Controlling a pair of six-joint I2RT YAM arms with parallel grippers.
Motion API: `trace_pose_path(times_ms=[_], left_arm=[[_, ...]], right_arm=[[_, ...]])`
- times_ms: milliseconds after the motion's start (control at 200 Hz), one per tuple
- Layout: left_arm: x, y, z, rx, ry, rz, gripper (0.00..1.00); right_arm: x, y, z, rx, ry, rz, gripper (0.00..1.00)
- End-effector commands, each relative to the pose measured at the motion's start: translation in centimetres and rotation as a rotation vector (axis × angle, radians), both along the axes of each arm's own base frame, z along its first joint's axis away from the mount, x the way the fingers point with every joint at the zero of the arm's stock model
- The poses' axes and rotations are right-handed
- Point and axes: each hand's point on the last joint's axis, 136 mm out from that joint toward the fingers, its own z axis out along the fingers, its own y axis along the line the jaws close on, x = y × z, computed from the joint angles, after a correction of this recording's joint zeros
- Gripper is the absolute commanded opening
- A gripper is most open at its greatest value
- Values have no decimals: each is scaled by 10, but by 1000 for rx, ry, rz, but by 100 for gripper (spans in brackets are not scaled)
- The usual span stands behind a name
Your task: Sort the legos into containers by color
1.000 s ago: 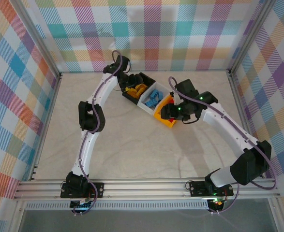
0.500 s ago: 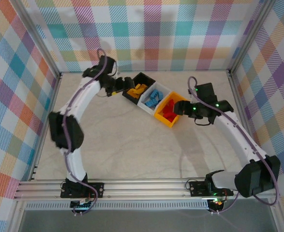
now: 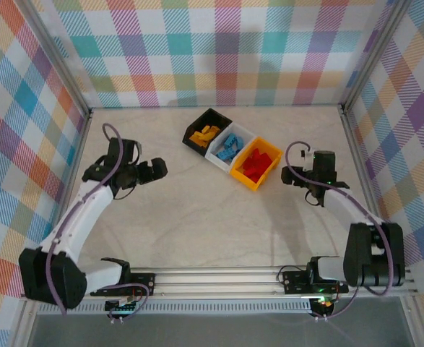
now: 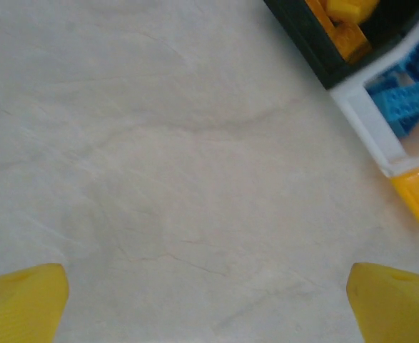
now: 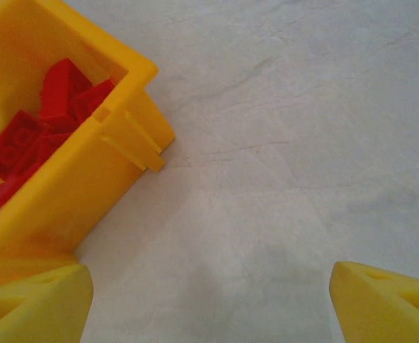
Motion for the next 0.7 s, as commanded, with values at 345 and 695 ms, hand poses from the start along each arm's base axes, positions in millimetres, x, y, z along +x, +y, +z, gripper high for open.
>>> trace_pose_path(times_ms=[345,695], left_arm=[[19,80,4,425,-459,179,100],[58,73,-59,447,-447,64,100]], right_arm=[[33,3,6,-32,-380,49,88],[37,-5,1,-24,-359,7,100]])
